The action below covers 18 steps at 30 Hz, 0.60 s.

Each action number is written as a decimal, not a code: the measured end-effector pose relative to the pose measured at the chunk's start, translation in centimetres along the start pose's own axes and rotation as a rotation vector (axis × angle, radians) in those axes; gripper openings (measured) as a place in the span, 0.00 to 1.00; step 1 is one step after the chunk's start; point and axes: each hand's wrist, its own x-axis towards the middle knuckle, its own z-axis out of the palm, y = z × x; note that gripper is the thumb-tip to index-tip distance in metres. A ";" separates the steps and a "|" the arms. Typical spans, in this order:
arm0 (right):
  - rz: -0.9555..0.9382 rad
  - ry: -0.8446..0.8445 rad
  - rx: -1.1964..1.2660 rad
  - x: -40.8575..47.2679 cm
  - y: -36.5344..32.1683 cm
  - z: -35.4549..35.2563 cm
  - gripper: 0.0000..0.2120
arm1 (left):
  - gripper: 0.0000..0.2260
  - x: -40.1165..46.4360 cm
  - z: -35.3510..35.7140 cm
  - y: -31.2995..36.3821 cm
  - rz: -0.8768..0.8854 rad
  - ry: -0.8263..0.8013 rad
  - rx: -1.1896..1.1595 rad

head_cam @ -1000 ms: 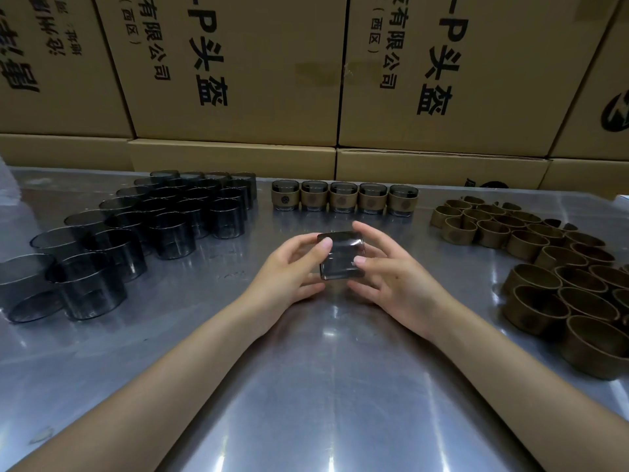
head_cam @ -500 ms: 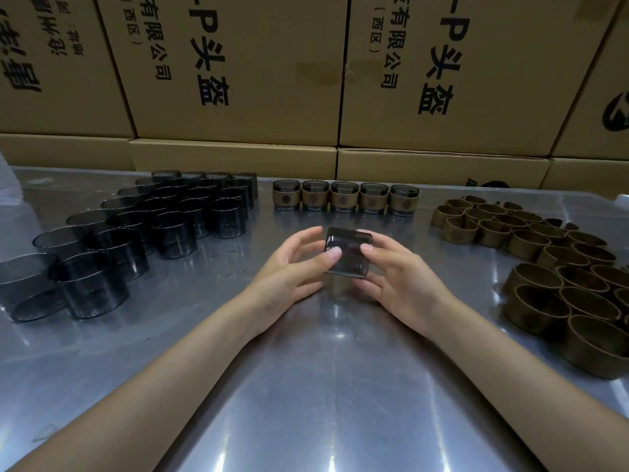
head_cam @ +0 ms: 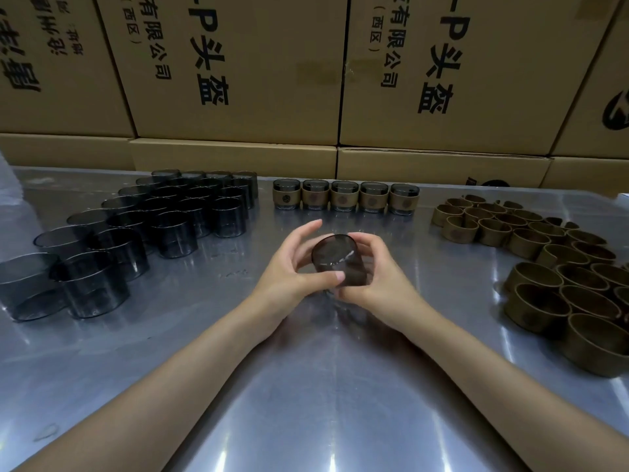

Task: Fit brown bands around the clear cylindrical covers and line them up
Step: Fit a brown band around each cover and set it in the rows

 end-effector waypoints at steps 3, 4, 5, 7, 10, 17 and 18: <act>-0.028 0.046 -0.203 -0.1 0.2 0.6 0.37 | 0.35 -0.1 0.3 0.1 0.003 -0.029 0.106; -0.024 0.044 -0.242 -0.1 0.3 0.7 0.38 | 0.34 -0.1 0.4 0.2 -0.003 -0.035 0.131; -0.016 0.039 -0.261 -0.1 0.3 0.8 0.39 | 0.33 0.0 0.4 0.2 -0.013 -0.041 0.145; -0.004 0.041 -0.244 -0.2 0.3 0.9 0.39 | 0.34 0.0 0.5 0.4 -0.034 -0.053 0.139; -0.077 0.214 -0.262 -0.8 -0.3 0.5 0.30 | 0.36 0.0 0.7 0.8 -0.065 -0.034 0.093; 0.231 0.260 -1.318 -1.8 -0.1 -4.2 0.28 | 0.24 0.1 0.7 0.9 -0.095 0.016 0.037; 0.326 0.219 -1.363 -1.9 0.0 -4.7 0.28 | 0.23 0.1 0.7 0.9 -0.094 0.017 0.025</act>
